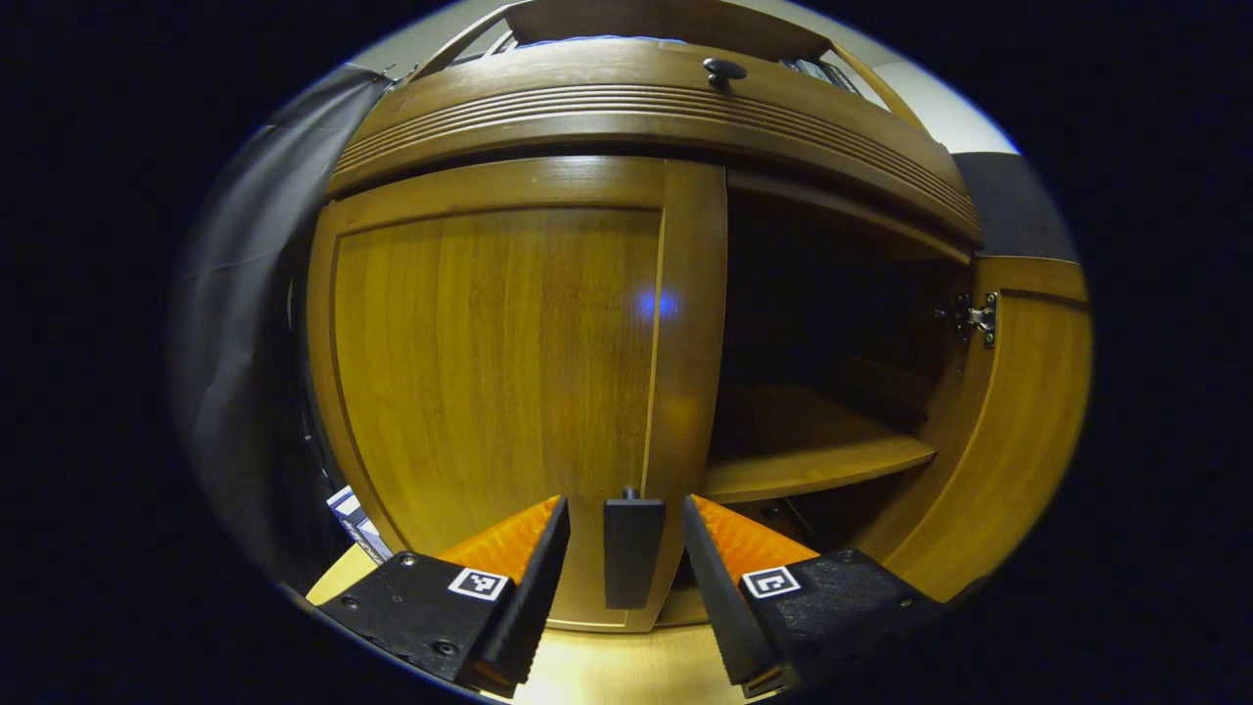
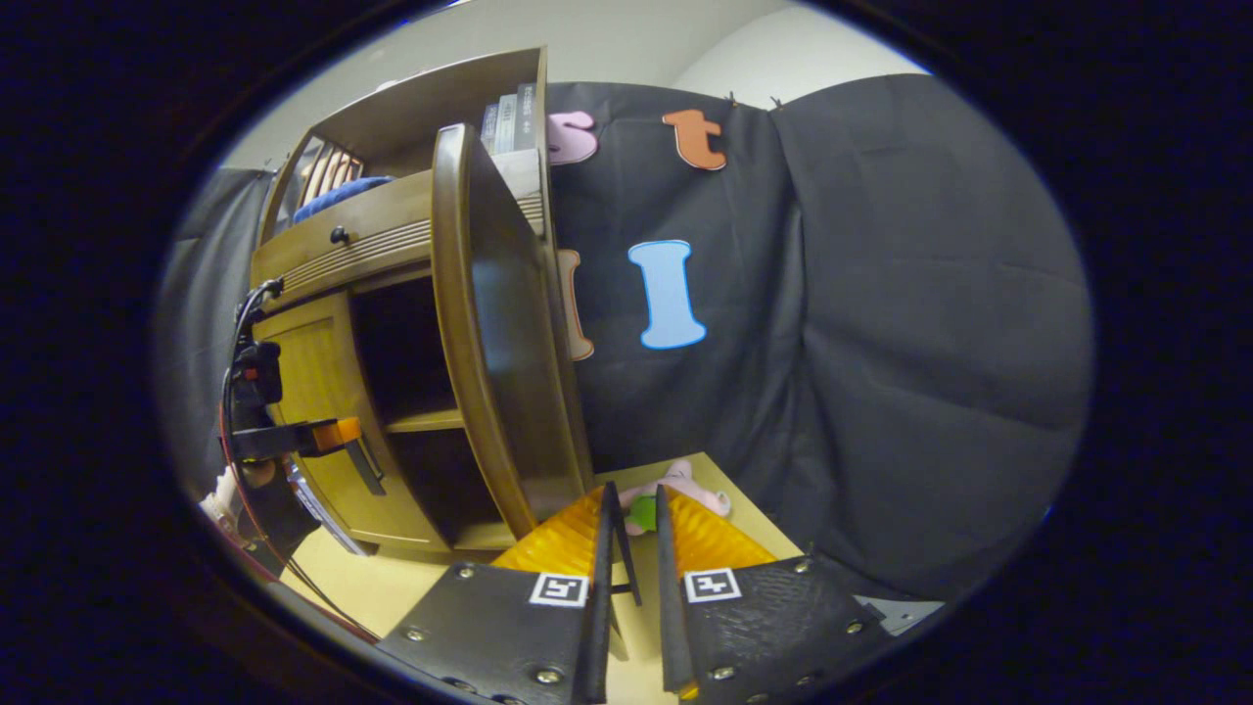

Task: Open the right door of the double-door shoe cabinet with the right hand, and open the left door with the left hand.

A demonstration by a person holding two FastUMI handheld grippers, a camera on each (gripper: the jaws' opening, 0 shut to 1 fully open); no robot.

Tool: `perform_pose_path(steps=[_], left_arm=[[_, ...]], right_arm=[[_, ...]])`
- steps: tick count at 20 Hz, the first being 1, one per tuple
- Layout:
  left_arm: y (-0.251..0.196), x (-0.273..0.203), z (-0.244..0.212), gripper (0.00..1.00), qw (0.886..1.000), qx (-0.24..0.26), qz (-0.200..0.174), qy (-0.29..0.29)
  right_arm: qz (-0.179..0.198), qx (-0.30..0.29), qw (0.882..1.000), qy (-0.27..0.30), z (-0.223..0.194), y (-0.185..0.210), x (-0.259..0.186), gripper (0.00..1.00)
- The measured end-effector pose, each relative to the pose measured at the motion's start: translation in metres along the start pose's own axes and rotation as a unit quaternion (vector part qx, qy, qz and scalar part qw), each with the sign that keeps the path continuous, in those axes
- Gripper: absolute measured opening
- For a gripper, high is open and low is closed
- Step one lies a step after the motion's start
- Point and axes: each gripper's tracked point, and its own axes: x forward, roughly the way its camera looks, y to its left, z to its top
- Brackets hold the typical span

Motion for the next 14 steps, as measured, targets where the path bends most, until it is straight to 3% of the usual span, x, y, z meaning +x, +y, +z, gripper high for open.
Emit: perform_pose_path(steps=[5, 9, 10, 14], left_arm=[[-0.003, 0.012, -0.009, 0.61, 1.0, 0.01, -0.002, 0.009], [-0.001, 0.019, -0.013, 0.6, 1.0, 0.012, 0.001, 0.012], [-0.001, 0.019, -0.013, 0.52, 1.0, 0.012, 0.002, 0.013], [-0.003, 0.021, -0.014, 0.46, 1.0, 0.009, 0.001, 0.012]], right_arm=[[0.0, 0.003, 1.0, -0.001, 0.0, 0.0, 0.0, 0.22], [0.0, 0.006, 1.0, -0.003, 0.0, 0.0, 0.0, 0.22], [0.001, 0.006, 1.0, -0.003, -0.001, 0.0, 0.001, 0.22], [0.003, 0.006, 1.0, -0.003, -0.001, -0.002, 0.001, 0.22]])
